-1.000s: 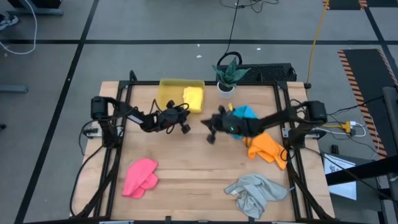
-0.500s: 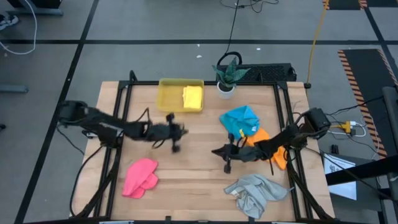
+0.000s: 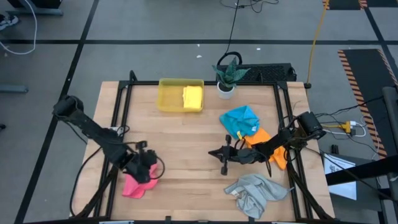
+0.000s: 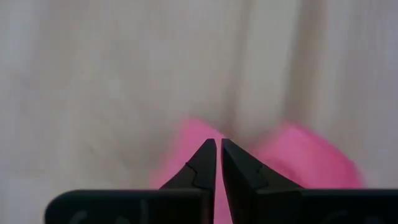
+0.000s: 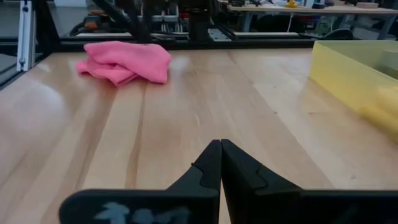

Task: Fold microfiber towels
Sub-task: Fold the pink microfiber cloth

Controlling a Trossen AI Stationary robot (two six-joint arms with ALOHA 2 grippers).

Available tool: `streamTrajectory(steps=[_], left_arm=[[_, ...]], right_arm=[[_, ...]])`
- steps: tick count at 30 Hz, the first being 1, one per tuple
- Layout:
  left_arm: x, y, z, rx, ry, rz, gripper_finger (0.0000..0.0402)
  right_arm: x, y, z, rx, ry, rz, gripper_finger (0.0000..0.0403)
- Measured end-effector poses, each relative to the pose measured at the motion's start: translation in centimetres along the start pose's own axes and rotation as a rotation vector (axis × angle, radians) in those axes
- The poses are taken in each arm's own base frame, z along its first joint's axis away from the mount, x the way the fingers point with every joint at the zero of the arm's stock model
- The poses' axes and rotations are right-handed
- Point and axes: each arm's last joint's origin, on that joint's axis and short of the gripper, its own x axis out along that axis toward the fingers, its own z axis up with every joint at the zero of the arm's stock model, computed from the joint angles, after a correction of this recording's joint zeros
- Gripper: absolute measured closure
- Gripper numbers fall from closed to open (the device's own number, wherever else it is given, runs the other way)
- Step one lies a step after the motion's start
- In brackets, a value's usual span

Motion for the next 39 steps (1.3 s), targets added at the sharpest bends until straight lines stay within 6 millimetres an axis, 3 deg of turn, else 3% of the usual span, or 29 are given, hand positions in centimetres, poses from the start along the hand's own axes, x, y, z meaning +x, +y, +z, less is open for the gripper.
streamTrajectory(steps=[6, 12, 21, 27, 33, 39], left_arm=[[0.4, -0.6, -2.7, -0.213, 0.238, -0.075, 0.0376], [2.1, 0.4, -4.0, -0.251, 0.173, -0.009, 0.0376], [4.5, 0.6, -0.8, -0.021, -0.264, -0.155, 0.0397], [5.0, 1.4, 2.5, 0.091, -0.424, -0.145, 0.0399], [3.2, 0.7, 4.2, 0.196, -0.331, -0.073, 0.0400], [1.9, -0.2, 2.4, 0.191, -0.066, -0.120, 0.0392]], right_arm=[[0.0, 0.0, -0.1, -0.023, 0.007, 0.000, 0.0403], [0.1, -0.1, 0.0, -0.065, 0.004, -0.002, 0.0403], [0.5, -1.1, 0.1, -0.034, 0.002, -0.037, 0.0403], [0.4, -0.9, 0.1, -0.020, 0.002, -0.031, 0.0403], [0.2, -0.5, 0.1, -0.013, 0.001, -0.015, 0.0403], [0.2, -0.5, -0.1, 0.030, 0.016, -0.017, 0.0403]])
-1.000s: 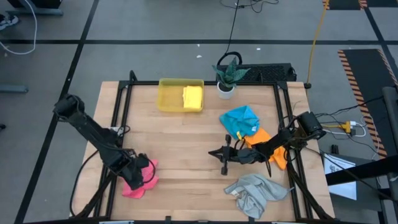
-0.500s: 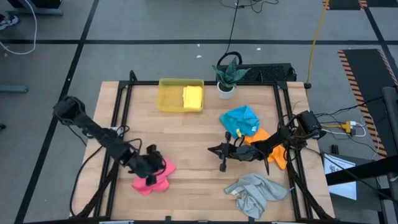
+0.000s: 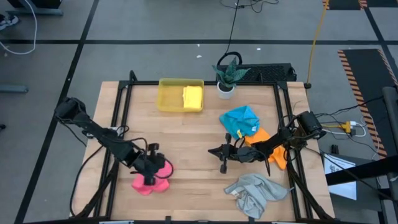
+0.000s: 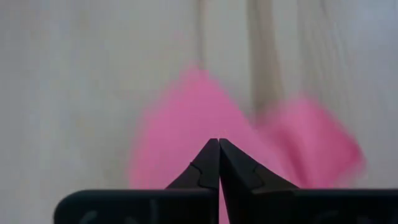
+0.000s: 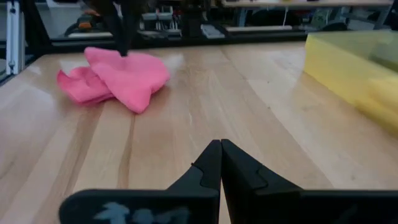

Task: Fold microfiber towels
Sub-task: Fold the pink microfiber cloth

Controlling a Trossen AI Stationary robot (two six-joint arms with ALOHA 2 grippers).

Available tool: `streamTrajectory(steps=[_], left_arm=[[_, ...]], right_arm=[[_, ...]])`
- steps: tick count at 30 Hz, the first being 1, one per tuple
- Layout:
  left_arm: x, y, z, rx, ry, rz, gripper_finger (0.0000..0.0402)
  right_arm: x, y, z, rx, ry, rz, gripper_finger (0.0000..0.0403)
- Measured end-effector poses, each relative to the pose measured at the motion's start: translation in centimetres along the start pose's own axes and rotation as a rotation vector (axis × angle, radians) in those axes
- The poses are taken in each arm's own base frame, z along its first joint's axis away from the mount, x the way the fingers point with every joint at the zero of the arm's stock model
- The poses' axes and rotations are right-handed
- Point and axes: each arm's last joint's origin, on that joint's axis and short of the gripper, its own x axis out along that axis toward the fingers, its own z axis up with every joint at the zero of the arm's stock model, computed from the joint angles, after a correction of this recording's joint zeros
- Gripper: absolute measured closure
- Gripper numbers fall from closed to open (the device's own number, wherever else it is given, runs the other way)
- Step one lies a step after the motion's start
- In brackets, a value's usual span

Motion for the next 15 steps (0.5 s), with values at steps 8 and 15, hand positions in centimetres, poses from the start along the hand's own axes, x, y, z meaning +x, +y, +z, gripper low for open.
streamTrajectory(steps=[8, 15], left_arm=[[-0.3, -1.9, -2.2, -0.013, 0.113, -0.063, 0.0303], [2.5, -2.1, -2.6, 0.075, 0.084, 0.048, 0.0190]], right_arm=[[0.0, -0.1, -0.4, 0.040, 0.037, -0.007, 0.0403], [0.0, -0.1, -0.4, 0.049, 0.035, -0.007, 0.0403]])
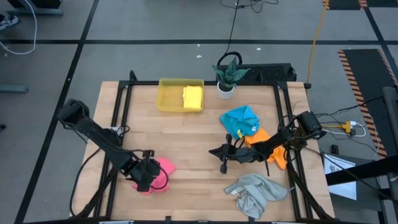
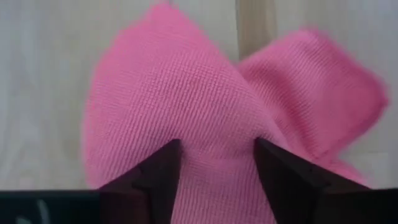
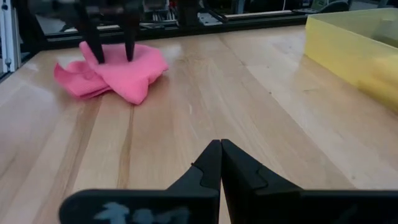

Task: Fold microfiber towels
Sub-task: Fold the pink microfiber cloth

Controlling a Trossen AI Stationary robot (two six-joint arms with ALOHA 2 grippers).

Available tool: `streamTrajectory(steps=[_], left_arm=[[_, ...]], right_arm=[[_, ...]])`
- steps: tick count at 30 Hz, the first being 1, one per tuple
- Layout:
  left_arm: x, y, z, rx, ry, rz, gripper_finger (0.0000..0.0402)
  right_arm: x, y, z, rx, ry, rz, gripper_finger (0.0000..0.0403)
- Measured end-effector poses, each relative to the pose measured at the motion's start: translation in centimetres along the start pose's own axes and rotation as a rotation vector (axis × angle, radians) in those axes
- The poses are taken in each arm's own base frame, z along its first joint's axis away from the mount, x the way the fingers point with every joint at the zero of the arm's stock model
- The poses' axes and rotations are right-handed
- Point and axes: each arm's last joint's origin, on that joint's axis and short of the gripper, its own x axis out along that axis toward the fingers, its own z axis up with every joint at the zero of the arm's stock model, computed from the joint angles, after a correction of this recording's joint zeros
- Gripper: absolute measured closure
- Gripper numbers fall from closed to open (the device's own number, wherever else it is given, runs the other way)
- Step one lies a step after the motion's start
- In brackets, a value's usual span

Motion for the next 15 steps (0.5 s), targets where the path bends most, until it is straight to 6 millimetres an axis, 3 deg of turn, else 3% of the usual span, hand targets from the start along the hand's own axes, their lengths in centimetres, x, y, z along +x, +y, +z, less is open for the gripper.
streamTrajectory(steps=[4, 11, 15], left_arm=[[2.1, -0.8, 0.3, 0.131, 0.029, -0.013, 0.0213], [3.2, -0.2, 3.9, 0.213, -0.029, 0.032, 0.0373], [1.6, 0.5, 7.9, 0.242, -0.252, 0.147, 0.0371]], right_arm=[[0.0, 0.0, 0.1, 0.006, -0.011, 0.003, 0.0403], [-0.1, 0.2, 0.1, 0.010, -0.013, 0.020, 0.0403], [-0.3, 0.9, 0.2, 0.012, -0.018, 0.108, 0.0403]])
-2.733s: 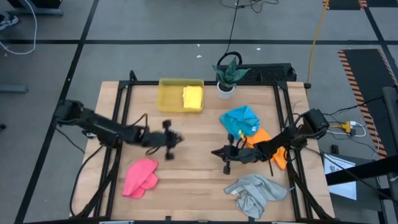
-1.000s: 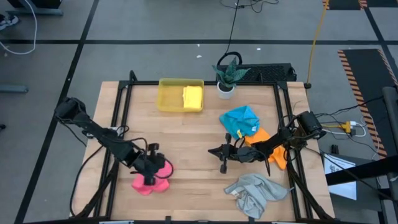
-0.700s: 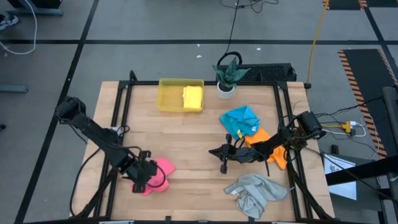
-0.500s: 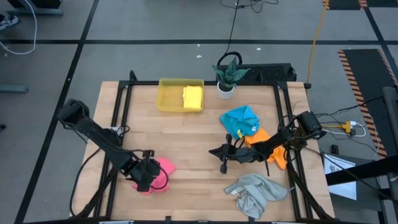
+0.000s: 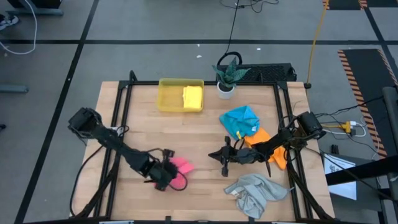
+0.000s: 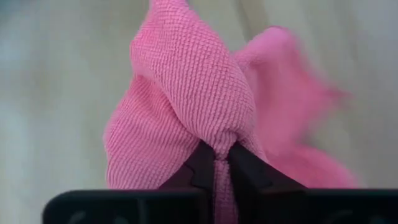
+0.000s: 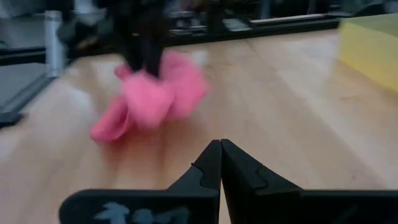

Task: Fold microfiber towels
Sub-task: Fold the pink microfiber cloth

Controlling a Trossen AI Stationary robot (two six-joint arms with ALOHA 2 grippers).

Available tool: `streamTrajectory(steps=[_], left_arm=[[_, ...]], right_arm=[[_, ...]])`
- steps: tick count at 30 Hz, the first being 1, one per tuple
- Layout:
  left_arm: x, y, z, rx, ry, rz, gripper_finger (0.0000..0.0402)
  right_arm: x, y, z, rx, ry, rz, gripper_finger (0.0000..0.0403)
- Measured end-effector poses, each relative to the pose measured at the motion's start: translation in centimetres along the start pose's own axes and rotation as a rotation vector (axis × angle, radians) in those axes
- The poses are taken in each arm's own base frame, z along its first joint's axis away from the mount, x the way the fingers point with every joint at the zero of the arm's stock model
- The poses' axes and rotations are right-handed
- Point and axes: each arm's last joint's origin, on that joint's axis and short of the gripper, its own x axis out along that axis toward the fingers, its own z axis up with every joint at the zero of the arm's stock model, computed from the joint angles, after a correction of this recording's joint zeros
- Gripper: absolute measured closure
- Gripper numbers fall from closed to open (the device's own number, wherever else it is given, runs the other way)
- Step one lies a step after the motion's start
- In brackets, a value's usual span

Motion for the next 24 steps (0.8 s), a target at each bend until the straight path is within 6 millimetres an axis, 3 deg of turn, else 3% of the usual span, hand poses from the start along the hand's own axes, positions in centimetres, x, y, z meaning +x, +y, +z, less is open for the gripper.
streamTrajectory(steps=[3, 8, 12, 17, 20, 24], left_arm=[[-0.8, 1.2, 2.5, 0.017, -0.154, 0.086, 0.0358], [-2.0, 3.7, 4.1, -0.050, -0.292, 0.179, 0.0376], [-0.2, 5.3, 2.4, -0.118, -0.301, 0.170, 0.0383], [1.7, 6.8, -0.7, -0.237, -0.459, 0.057, 0.0350], [1.9, 7.4, -2.0, -0.299, -0.564, -0.016, 0.0330], [2.4, 7.9, -3.5, -0.396, -0.548, -0.078, 0.0316]], right_arm=[[-0.2, 0.6, 0.0, -0.022, -0.006, 0.024, 0.0403], [-0.5, 1.1, -0.2, -0.048, 0.010, 0.043, 0.0403], [-0.6, 1.3, -0.4, -0.068, 0.025, 0.045, 0.0403], [-0.7, 1.2, -0.6, -0.155, 0.049, 0.044, 0.0403], [-0.7, 1.4, -0.7, -0.192, 0.051, 0.048, 0.0402], [-1.1, 1.2, -0.5, -0.226, 0.114, 0.038, 0.0386]])
